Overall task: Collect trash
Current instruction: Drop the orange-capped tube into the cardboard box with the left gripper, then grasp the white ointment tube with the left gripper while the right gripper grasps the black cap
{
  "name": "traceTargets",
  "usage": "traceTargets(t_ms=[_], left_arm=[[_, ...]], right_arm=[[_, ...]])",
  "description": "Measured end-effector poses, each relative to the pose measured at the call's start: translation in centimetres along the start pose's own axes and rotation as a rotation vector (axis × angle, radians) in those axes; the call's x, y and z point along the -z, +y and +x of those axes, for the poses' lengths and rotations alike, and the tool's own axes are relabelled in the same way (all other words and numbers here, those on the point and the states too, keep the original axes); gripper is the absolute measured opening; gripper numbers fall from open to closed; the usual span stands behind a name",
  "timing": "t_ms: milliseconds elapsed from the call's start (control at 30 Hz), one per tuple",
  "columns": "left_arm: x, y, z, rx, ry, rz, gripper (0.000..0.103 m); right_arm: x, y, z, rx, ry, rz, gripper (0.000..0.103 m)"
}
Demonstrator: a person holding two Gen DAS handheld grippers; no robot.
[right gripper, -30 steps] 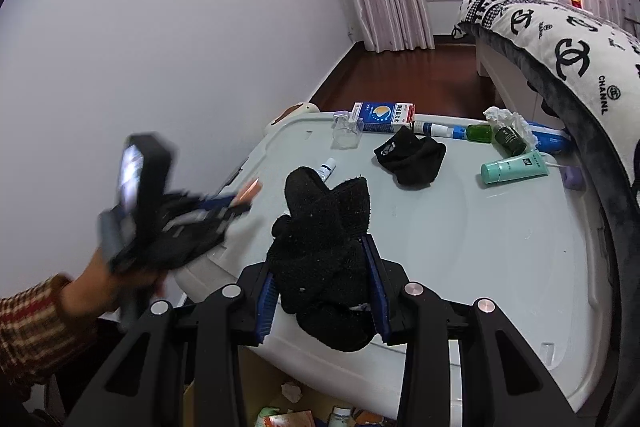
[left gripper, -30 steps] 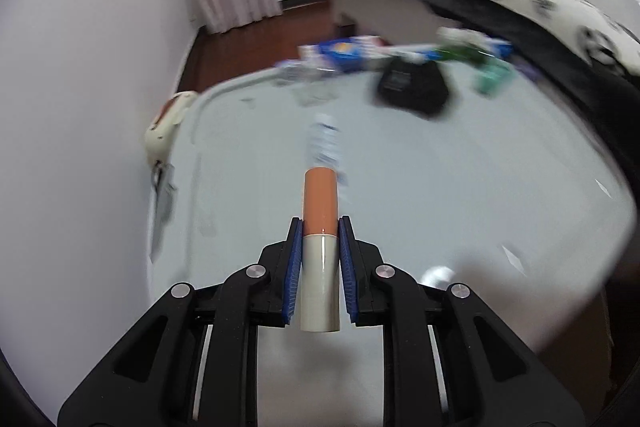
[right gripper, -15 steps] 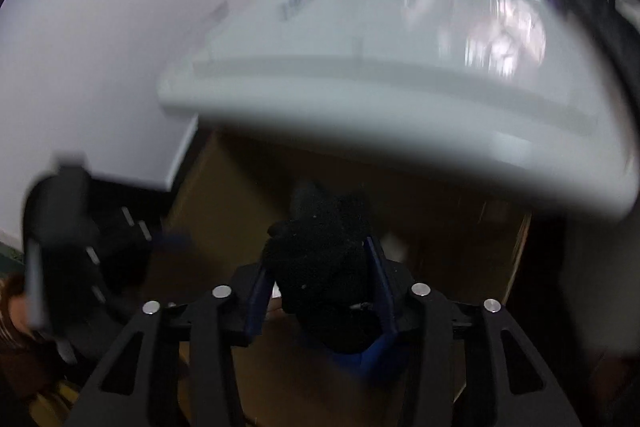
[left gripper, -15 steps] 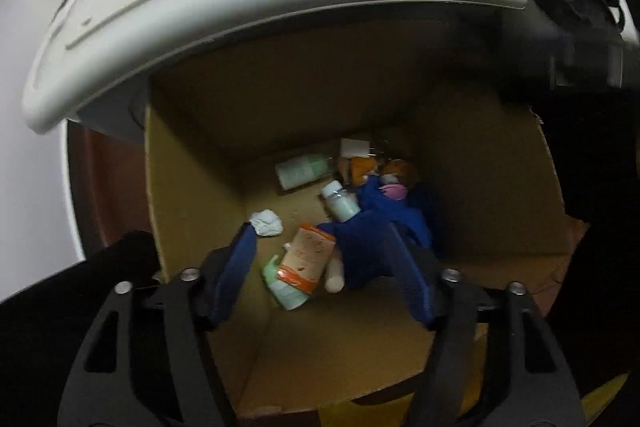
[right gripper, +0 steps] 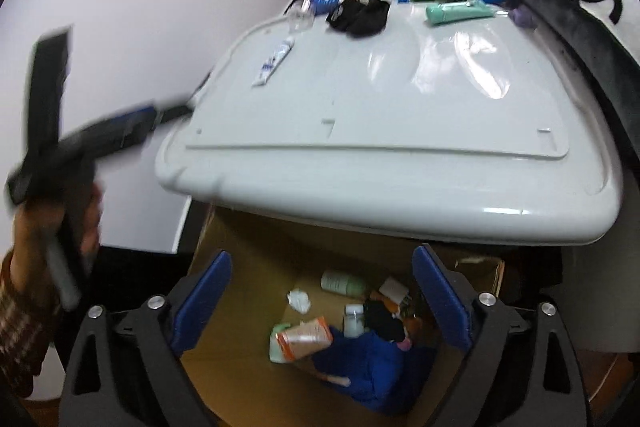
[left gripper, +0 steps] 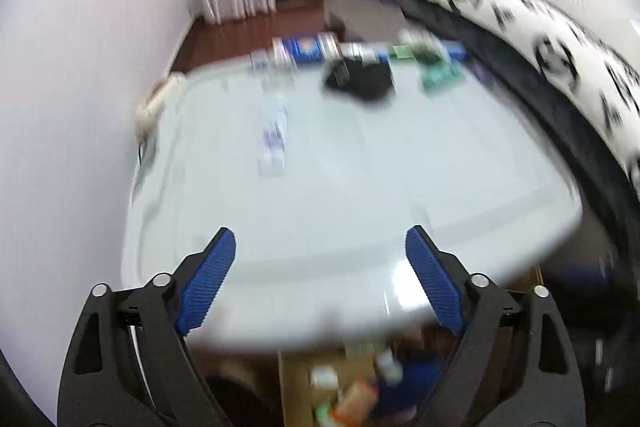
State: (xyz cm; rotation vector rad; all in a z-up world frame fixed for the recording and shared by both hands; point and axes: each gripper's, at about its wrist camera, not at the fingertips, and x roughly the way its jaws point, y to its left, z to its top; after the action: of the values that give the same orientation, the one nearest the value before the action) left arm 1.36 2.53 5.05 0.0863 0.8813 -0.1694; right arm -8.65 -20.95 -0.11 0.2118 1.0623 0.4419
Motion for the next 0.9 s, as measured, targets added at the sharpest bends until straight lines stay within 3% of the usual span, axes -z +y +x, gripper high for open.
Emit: traceTargets(t_ms=[200, 300, 433, 567, 667, 733, 800, 900], left_arm=[[-5.9, 2.2, 10.4, -0.075, 0.05, -0.062, 0.085], [-6.6, 2.9, 13.3, -0.11, 0.049, -0.065, 0.085], [-5.9, 3.0, 16.2, -0.099, 0.114, -0.075, 0.083], [-5.6, 2.4, 18.1, -0.086, 0.151, -0.05, 0.063], [-5.8, 1.9, 18.1, -0.119, 0.122, -0.017, 0.023], [-5.9, 2.2, 18.0, -0.109, 0.14, -0.058, 0.023], [-5.6, 2.1, 16.8, -0.074, 0.144, -0.086, 0.022], [-5.7, 1.2, 13.0, -0.047, 0.071, -0.042, 0.023]], right_arm=[[0.3, -0.3, 0.3, 0.014, -0.007, -0.01, 0.091], [0.6, 0.1, 0.4, 0.032, -0.007, -0.054, 0.091], [0.9, 0.6, 1.0, 0.031, 0.014, -0.088, 0.091], [0.8, 1.0, 1.0, -0.005, 0.013, -0.089, 0.092], [-0.3, 1.3, 0.4, -0.025, -0.009, -0.093, 0.095], [-1.8, 1.6, -0.1, -0.034, -0.016, -0.126, 0.095], [-5.2, 2.5, -0.6, 0.045, -0.06, -0.238, 0.097], [-10.2, 2.8, 0.2, 0.147, -0.145, -0.372, 0.098]])
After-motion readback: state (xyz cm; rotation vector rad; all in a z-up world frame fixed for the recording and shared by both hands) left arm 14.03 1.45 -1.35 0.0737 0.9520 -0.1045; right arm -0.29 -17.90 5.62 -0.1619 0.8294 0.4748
